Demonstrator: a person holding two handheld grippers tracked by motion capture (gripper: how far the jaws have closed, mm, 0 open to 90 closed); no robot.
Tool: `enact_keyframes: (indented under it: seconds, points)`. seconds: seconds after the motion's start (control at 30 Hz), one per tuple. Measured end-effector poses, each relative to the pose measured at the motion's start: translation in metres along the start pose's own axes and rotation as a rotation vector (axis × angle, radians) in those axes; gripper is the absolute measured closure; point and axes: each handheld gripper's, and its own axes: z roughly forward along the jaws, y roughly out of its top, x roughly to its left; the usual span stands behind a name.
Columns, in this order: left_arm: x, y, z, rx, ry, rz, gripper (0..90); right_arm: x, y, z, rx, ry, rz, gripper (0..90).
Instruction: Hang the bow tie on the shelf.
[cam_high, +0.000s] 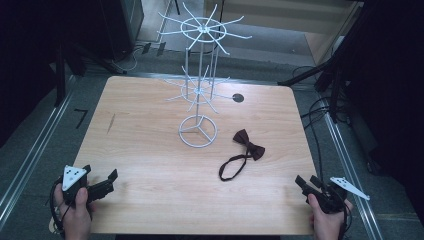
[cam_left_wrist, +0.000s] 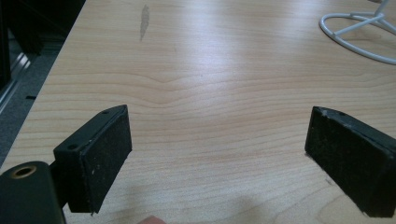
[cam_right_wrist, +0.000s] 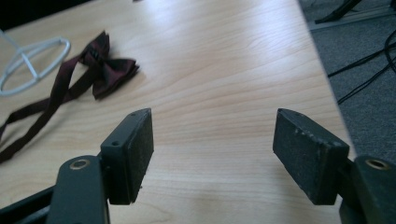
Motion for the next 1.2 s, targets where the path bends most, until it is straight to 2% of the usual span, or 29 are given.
enact_keyframes:
  seconds: [0.1, 0.2, 0.27, 0.3, 0.5, 0.73, 0.87, 1.0, 1.13, 1.2]
  points:
    - [0.000, 0.000, 0.000, -0.001, 0.000, 0.003, 7.9, 0.010, 0.005, 0.005, 0.038, 0.004, -0.058, 32.4]
    - [0.000, 0.000, 0.000, -0.002, -0.002, -0.001, 7.9, 0.023, 0.017, 0.010, 0.077, 0.046, -0.112, 36.7]
    - [0.000, 0.000, 0.000, -0.002, -0.004, 0.000, 7.9, 0.032, 0.026, 0.014, 0.110, 0.057, -0.149, 38.8]
    - [0.000, 0.000, 0.000, -0.002, -0.005, -0.001, 7.9, 0.036, 0.031, 0.017, 0.136, 0.065, -0.173, 38.6]
    - [0.001, 0.000, 0.000, -0.003, -0.009, -0.002, 7.9, 0.068, 0.064, 0.042, 0.354, 0.045, -0.309, 38.8]
    - [0.000, 0.000, 0.000, 0.005, -0.016, 0.004, 7.9, 0.100, 0.090, 0.067, 0.509, 0.023, -0.470, 37.1]
    - [0.000, 0.000, 0.001, 0.003, -0.016, 0.005, 7.9, 0.113, 0.098, 0.083, 0.586, 0.007, -0.518, 33.9]
    - [0.000, 0.000, 0.000, 0.002, -0.015, 0.005, 7.9, 0.125, 0.105, 0.098, 0.626, -0.013, -0.554, 32.5]
    - [0.001, 0.000, 0.000, 0.001, -0.017, 0.001, 7.9, 0.135, 0.111, 0.111, 0.683, -0.043, -0.555, 26.9]
    - [0.001, 0.000, 0.000, 0.001, -0.017, 0.000, 7.9, 0.137, 0.111, 0.114, 0.690, -0.047, -0.558, 26.1]
